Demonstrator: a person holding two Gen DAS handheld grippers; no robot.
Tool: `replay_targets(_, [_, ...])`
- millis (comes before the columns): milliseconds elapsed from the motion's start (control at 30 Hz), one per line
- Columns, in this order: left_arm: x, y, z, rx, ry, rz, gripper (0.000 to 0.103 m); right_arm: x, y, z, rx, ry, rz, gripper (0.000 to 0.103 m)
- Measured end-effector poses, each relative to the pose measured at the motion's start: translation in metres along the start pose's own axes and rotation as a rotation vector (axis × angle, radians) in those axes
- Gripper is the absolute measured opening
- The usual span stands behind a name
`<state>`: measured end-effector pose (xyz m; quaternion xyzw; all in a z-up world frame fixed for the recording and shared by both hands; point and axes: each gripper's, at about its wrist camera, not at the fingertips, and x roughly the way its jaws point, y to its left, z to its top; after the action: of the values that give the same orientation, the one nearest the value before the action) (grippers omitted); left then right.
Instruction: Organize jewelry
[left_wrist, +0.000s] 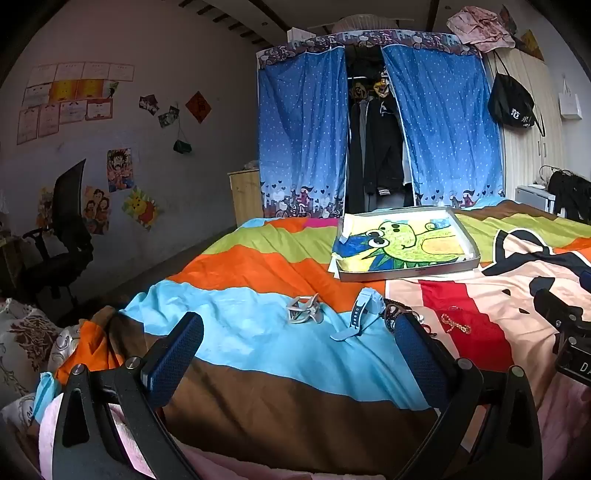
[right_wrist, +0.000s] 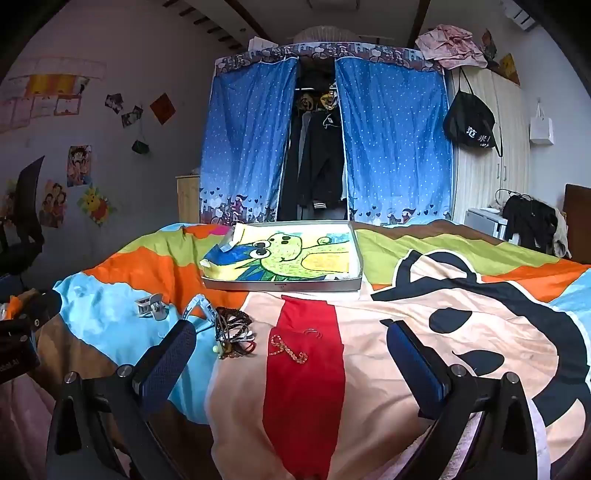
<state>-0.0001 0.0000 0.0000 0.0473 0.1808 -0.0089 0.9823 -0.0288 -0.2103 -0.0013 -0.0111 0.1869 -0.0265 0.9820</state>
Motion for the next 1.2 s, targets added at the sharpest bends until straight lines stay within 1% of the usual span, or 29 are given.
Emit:
replay_targets(33, [0.0001, 0.0000, 0.0001, 0.001, 0.003, 0.000, 0.101, 0.0006, 0.0003, -0.0001, -0.007, 0.011, -0.003, 0.103])
replay_targets(467, [0.0001, 0.0000, 0.0000, 0.000, 0.003, 0.000, 0.101, -0.0008, 0.0042, 0.0022, -0.003, 0.016, -0.004, 0.103])
replay_targets(1200, [0.0000, -0.0003, -0.0001, 0.002, 0.007, 0.001, 0.101, 0.0050, 0.0004, -0.0035, 0.005, 0.019, 0.008, 0.103])
